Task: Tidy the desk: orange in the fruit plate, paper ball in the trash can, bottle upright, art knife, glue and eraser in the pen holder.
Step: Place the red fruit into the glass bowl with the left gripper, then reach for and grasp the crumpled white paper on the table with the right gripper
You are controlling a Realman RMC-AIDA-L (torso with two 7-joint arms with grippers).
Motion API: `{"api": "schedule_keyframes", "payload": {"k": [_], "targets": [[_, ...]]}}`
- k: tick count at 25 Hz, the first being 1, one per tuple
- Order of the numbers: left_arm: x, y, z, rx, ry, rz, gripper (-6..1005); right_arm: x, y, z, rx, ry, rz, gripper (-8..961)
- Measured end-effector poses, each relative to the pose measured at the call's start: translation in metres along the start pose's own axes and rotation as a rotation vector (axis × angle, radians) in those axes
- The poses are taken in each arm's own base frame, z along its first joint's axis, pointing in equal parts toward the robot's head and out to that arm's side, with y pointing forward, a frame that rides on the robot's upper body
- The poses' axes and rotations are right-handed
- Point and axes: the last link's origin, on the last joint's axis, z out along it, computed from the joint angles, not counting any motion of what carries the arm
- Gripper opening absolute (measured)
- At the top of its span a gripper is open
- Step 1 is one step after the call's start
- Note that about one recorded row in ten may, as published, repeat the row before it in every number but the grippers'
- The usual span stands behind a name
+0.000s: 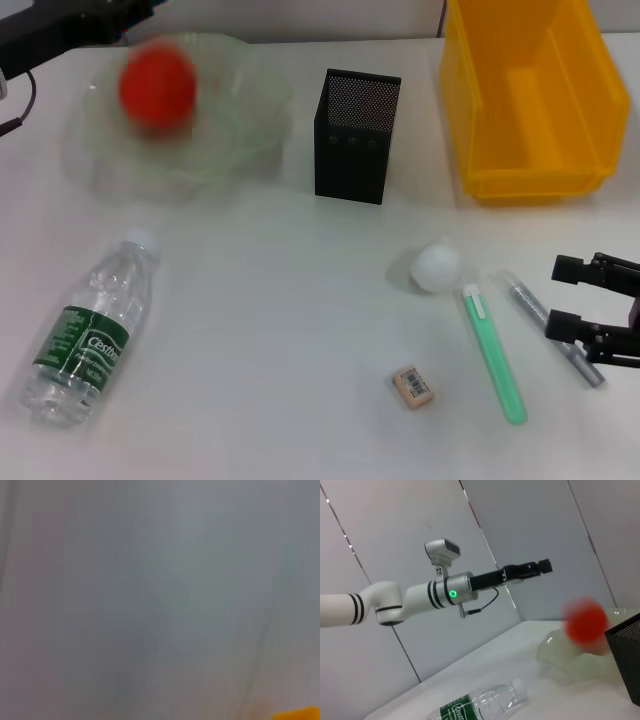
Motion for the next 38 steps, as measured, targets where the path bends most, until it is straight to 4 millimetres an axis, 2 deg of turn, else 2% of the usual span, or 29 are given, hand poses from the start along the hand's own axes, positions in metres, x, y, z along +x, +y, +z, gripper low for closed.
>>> {"api": "schedule_keyframes", "payload": {"k": [4, 7, 8, 9, 10, 11, 12, 15, 16, 17, 18, 20, 21, 23, 25, 26, 27, 28, 30, 31, 32, 35, 36, 38], "targets": [[-0.001, -0.002, -0.004, 0.013, 0.058, -0.045, 590, -0.002, -0.002, 0.002, 0.011, -0.022, -0.001, 812], [-0.001, 0.006, -0.016, -0.061, 0.100, -0.045, 668, -0.010, -0.005, 0.001, 0.020, -0.049, -0.017, 811], [-0.003, 0.019, -0.031, -0.180, 0.116, -0.008, 694, -0.017, -0.006, 0.000, 0.023, -0.068, -0.024, 811], [-0.003, 0.019, -0.031, -0.180, 0.116, -0.008, 719, -0.025, -0.008, -0.002, 0.028, -0.085, -0.033, 810], [-0.005, 0.025, -0.037, -0.234, 0.109, 0.014, 745, -0.033, -0.010, -0.005, 0.031, -0.091, -0.043, 810], [-0.011, 0.043, -0.055, -0.398, 0.071, 0.070, 771, -0.059, -0.013, -0.012, 0.039, -0.087, -0.057, 810], [-0.011, 0.043, -0.055, -0.398, 0.071, 0.070, 797, -0.059, -0.013, -0.012, 0.039, -0.087, -0.057, 810], [-0.026, 0.061, -0.075, -0.574, -0.045, 0.117, 831, -0.100, -0.014, -0.019, 0.064, 0.005, -0.060, 809], [-0.038, 0.065, -0.082, -0.621, -0.115, 0.126, 835, -0.128, -0.010, -0.014, 0.096, 0.134, -0.055, 808], [-0.038, 0.065, -0.082, -0.621, -0.115, 0.126, 838, -0.128, -0.010, -0.014, 0.096, 0.134, -0.055, 808], [-0.043, 0.066, -0.083, -0.622, -0.139, 0.125, 842, -0.138, -0.008, -0.009, 0.112, 0.209, -0.058, 808], [-0.053, 0.067, -0.085, -0.623, -0.193, 0.120, 845, -0.158, -0.002, 0.006, 0.179, 0.388, -0.071, 807], [-0.061, 0.068, -0.084, -0.620, -0.229, 0.112, 845, -0.170, 0.002, 0.024, 0.267, 0.562, -0.100, 807], [-0.064, 0.069, -0.084, -0.618, -0.237, 0.109, 844, -0.172, 0.002, 0.032, 0.302, 0.625, -0.109, 806], [-0.068, 0.070, -0.083, -0.612, -0.247, 0.104, 842, -0.175, 0.002, 0.053, 0.358, 0.736, -0.124, 806], [-0.070, 0.070, -0.083, -0.606, -0.254, 0.102, 842, -0.172, -0.001, 0.073, 0.381, 0.816, -0.135, 805], [-0.070, 0.070, -0.083, -0.606, -0.254, 0.102, 841, -0.172, -0.001, 0.073, 0.381, 0.816, -0.135, 805], [-0.071, 0.071, -0.082, -0.605, -0.256, 0.101, 841, -0.170, -0.002, 0.083, 0.384, 0.845, -0.143, 805], [-0.072, 0.071, -0.082, -0.604, -0.258, 0.101, 839, -0.163, -0.007, 0.106, 0.378, 0.893, -0.159, 804], [-0.074, 0.071, -0.082, -0.599, -0.261, 0.098, 839, -0.154, -0.013, 0.128, 0.362, 0.921, -0.168, 804], [-0.074, 0.072, -0.081, -0.599, -0.263, 0.097, 838, -0.154, -0.013, 0.128, 0.362, 0.921, -0.168, 804], [-0.076, 0.073, -0.081, -0.599, -0.269, 0.095, 836, -0.140, -0.023, 0.155, 0.333, 0.963, -0.168, 803], [-0.077, 0.073, -0.081, -0.597, -0.271, 0.093, 836, -0.129, -0.029, 0.171, 0.316, 0.991, -0.171, 802], [-0.078, 0.072, -0.082, -0.594, -0.271, 0.091, 835, -0.124, -0.032, 0.179, 0.312, 1.004, -0.174, 802]]}}
